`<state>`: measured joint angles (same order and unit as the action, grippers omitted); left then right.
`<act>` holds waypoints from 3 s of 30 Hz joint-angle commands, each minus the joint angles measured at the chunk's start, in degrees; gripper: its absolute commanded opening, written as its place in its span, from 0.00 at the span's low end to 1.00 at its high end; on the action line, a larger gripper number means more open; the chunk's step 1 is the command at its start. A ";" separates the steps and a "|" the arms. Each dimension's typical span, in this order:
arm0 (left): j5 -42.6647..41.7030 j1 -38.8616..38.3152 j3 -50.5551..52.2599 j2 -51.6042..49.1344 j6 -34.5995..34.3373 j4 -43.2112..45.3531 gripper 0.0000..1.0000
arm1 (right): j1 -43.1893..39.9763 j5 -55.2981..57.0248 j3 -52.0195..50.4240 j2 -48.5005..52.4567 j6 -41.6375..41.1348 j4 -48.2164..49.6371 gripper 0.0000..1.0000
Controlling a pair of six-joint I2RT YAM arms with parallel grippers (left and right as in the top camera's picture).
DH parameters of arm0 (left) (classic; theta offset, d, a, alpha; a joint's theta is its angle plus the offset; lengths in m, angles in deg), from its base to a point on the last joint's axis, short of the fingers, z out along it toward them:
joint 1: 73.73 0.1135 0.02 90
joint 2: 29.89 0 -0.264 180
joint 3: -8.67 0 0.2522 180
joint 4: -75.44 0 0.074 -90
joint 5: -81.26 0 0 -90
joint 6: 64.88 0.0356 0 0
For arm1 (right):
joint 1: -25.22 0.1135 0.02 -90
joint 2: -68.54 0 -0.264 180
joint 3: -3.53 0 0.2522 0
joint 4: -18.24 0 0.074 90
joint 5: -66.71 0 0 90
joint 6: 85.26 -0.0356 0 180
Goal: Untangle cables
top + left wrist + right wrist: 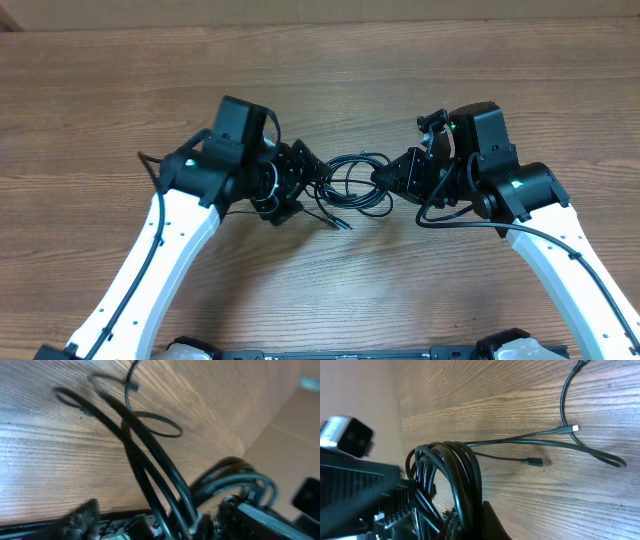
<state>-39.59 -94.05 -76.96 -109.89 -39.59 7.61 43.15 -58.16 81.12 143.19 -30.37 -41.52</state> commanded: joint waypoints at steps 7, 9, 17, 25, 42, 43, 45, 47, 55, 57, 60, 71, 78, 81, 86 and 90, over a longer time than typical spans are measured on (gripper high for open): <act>5.16 -1.20 -0.55 -10.08 -7.76 4.31 0.84 | -0.31 0.31 0.26 -0.72 0.90 -0.17 0.04; 3.23 -1.03 -0.55 -11.08 -7.69 6.73 0.84 | -0.31 0.33 0.26 -0.72 0.92 -0.37 0.04; -5.81 -0.68 -0.57 -11.37 -2.97 17.68 0.98 | -0.31 0.35 0.26 -0.72 0.92 -0.37 0.04; -4.48 -1.62 -0.55 -11.50 -4.72 15.58 0.66 | -0.31 0.28 0.26 -0.72 0.90 -0.39 0.04; 15.58 -2.08 -0.50 -11.50 4.57 10.05 0.04 | -0.31 -4.94 0.26 -1.25 13.44 -1.81 0.04; 15.32 -1.77 -0.50 -11.50 4.83 10.16 0.04 | -0.31 -5.03 0.26 -1.25 14.12 -2.16 0.04; 14.03 -1.25 -0.50 -11.50 7.37 11.56 0.04 | -0.31 -4.55 0.26 -1.25 14.47 -3.13 0.04; 12.41 -1.01 -0.50 -11.47 11.69 14.03 0.04 | -0.31 -3.61 0.26 -1.25 14.43 -3.89 0.04; -5.66 -0.70 -0.52 -11.37 27.36 24.76 0.04 | -0.31 -0.92 0.26 -1.25 13.14 -5.09 0.04; -5.90 -0.70 -0.52 -11.37 28.59 24.72 0.04 | -0.31 0.76 0.26 -1.25 9.49 -5.11 0.04; -5.88 -0.70 -0.52 -11.37 29.88 24.70 0.04 | -0.31 5.31 0.26 -1.22 2.32 -5.25 0.04; -12.24 8.35 -0.63 -9.70 28.28 24.39 0.04 | -0.31 23.87 0.26 -1.11 -4.09 -13.99 0.04; -14.23 12.81 -0.61 -9.64 28.59 20.87 0.04 | -0.31 23.23 0.26 -1.11 -2.29 -12.83 0.04; -18.03 12.61 -0.61 -9.64 36.00 21.86 0.04 | -0.31 18.10 0.26 -1.11 3.56 -11.04 0.04; -34.82 12.41 -0.61 -9.66 54.84 21.88 0.04 | -0.31 -0.44 0.26 -1.11 22.82 -7.15 0.26; -42.77 12.41 -0.61 -9.66 64.02 21.42 0.04 | -0.31 -9.77 0.26 -1.09 30.56 -6.86 0.49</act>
<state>-69.51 -81.24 -76.96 -121.30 10.86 29.05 42.85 -55.45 81.12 143.06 -11.33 -48.67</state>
